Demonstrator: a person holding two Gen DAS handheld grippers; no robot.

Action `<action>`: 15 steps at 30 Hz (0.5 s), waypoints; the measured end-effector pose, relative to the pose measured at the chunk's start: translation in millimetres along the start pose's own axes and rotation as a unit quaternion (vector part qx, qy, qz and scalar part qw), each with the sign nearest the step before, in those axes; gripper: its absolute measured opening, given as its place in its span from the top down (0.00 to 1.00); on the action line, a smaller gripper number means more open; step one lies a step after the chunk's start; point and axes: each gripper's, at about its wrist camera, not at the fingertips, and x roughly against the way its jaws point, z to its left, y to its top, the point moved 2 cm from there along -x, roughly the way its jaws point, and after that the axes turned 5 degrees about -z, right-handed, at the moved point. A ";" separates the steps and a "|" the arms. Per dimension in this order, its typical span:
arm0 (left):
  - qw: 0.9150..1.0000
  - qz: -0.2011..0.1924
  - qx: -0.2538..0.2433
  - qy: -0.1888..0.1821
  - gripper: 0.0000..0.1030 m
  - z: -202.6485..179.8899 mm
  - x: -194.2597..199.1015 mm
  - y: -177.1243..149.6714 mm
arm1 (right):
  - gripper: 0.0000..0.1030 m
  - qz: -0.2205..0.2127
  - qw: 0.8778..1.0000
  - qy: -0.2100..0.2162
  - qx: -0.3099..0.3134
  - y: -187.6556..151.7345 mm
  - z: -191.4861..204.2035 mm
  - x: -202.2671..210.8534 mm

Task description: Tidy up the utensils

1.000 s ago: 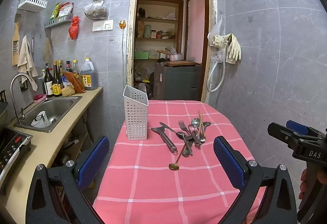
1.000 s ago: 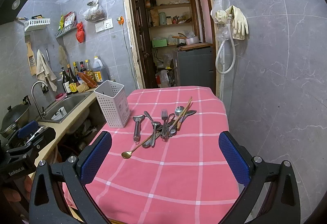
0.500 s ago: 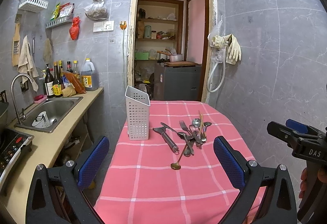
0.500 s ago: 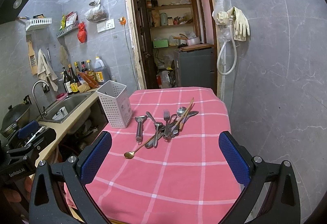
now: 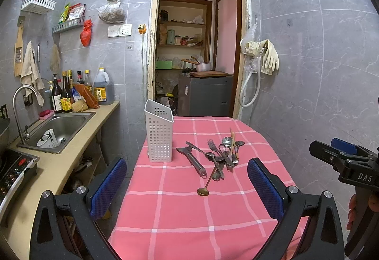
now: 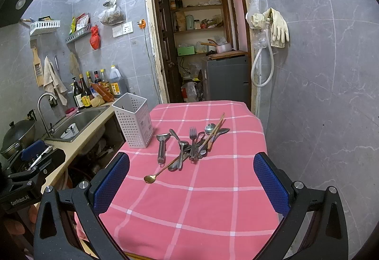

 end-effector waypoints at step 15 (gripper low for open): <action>1.000 0.000 -0.001 0.000 0.00 0.2 0.3 0.1 | 0.01 -0.001 1.000 0.001 0.000 -4.8 6.5 -1.1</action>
